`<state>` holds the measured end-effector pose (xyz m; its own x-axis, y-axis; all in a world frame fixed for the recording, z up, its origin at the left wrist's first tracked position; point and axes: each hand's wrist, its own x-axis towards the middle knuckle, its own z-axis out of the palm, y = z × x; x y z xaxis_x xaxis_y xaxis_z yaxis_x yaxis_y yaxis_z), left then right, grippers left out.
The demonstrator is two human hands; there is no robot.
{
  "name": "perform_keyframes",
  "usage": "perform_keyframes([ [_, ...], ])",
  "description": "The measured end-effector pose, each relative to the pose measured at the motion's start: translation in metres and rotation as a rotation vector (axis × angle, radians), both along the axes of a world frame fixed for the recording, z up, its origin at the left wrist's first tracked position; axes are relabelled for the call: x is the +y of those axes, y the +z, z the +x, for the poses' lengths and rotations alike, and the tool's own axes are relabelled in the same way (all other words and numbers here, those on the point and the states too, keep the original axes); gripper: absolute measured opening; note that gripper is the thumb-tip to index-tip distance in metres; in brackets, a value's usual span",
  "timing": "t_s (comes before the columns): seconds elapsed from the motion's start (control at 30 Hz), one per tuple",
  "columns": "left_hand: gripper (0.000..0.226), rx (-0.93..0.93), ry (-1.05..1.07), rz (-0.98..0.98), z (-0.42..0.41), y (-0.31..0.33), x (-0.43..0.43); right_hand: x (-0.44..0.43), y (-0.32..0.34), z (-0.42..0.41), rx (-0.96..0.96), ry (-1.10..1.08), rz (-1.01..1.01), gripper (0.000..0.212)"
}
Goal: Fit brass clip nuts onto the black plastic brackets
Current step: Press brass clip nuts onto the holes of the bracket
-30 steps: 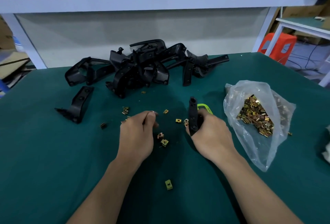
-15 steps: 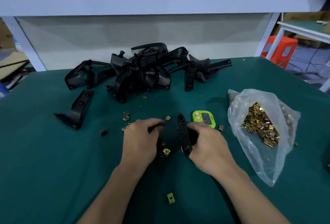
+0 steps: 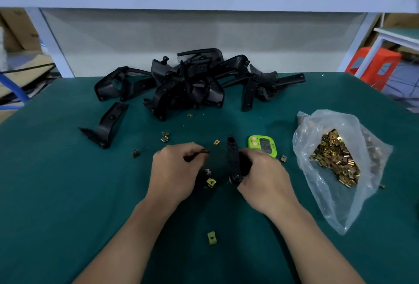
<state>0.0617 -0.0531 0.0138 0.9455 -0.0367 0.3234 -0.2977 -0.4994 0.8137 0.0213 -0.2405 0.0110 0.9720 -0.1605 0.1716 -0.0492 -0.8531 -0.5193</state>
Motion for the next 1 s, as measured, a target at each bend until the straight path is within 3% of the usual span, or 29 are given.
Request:
perform_keyframes([
  [0.13,0.025,-0.024,0.033,0.046,-0.003,-0.004,-0.001,0.000,-0.001,-0.001,-0.002,-0.001,0.015,0.020],
  [0.27,0.036,-0.095,-0.040,0.020,-0.011,-0.004,-0.002,0.002,0.001,-0.002,0.002,-0.004,0.026,0.029],
  [0.4,0.016,-0.069,-0.026,-0.041,-0.011,0.000,-0.007,0.003,-0.001,-0.002,-0.019,-0.020,-0.012,0.028],
  [0.57,0.033,0.032,-0.081,-0.168,-0.009,0.003,-0.004,0.005,-0.003,0.001,-0.035,-0.038,-0.051,0.029],
  [0.73,0.015,0.098,-0.128,-0.217,-0.002,0.005,-0.003,0.009,-0.006,0.011,-0.075,-0.015,-0.153,0.028],
  [0.9,0.022,0.256,-0.170,-0.414,0.004,0.006,0.002,0.014,-0.002,0.013,-0.103,0.050,-0.177,0.038],
  [1.0,0.027,0.279,-0.214,-0.395,0.005,0.005,0.003,0.017,-0.002,0.010,-0.142,0.091,-0.164,0.044],
])
